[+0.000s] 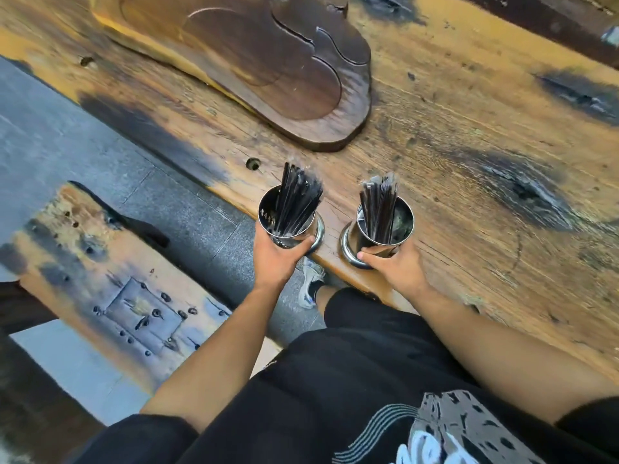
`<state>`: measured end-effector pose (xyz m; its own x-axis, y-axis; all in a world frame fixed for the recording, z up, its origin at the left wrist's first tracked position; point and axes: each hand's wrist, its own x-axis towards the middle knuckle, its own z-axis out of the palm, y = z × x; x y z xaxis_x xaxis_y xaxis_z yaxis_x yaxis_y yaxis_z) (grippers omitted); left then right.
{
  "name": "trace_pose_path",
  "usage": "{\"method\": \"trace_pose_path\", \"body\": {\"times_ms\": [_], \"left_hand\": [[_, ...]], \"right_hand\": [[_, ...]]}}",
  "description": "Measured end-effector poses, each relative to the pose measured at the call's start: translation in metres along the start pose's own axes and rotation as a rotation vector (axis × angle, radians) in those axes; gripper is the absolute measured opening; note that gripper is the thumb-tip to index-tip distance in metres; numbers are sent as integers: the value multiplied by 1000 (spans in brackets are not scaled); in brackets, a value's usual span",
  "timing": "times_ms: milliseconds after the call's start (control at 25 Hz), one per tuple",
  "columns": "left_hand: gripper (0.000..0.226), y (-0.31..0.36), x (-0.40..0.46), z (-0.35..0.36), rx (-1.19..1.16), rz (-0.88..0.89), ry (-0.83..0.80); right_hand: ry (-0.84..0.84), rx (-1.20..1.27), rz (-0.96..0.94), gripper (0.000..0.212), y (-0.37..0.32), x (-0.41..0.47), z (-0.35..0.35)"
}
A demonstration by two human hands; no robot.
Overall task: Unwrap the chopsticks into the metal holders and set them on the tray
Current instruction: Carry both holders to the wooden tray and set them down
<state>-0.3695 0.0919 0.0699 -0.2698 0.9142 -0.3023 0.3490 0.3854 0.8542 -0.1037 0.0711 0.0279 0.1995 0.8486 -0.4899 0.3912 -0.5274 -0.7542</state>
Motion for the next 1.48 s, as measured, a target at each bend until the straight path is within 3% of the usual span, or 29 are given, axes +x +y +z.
{"method": "trace_pose_path", "body": {"times_ms": [320, 640, 920, 1080, 1320, 1480], "left_hand": [[88, 35, 99, -63, 65, -20, 15], [86, 53, 185, -124, 112, -34, -19], [82, 48, 290, -177, 112, 11, -191], [81, 45, 360, -224, 141, 85, -295], [88, 49, 438, -274, 159, 123, -327], [84, 72, 472, -276, 135, 149, -327]], "right_hand": [[41, 41, -18, 95, -100, 60, 65], [50, 106, -29, 93, -182, 91, 129], [99, 177, 1, 77, -244, 123, 198], [249, 230, 45, 80, -285, 138, 248], [330, 292, 97, 67, -337, 155, 298], [304, 245, 82, 83, -353, 177, 306]]}}
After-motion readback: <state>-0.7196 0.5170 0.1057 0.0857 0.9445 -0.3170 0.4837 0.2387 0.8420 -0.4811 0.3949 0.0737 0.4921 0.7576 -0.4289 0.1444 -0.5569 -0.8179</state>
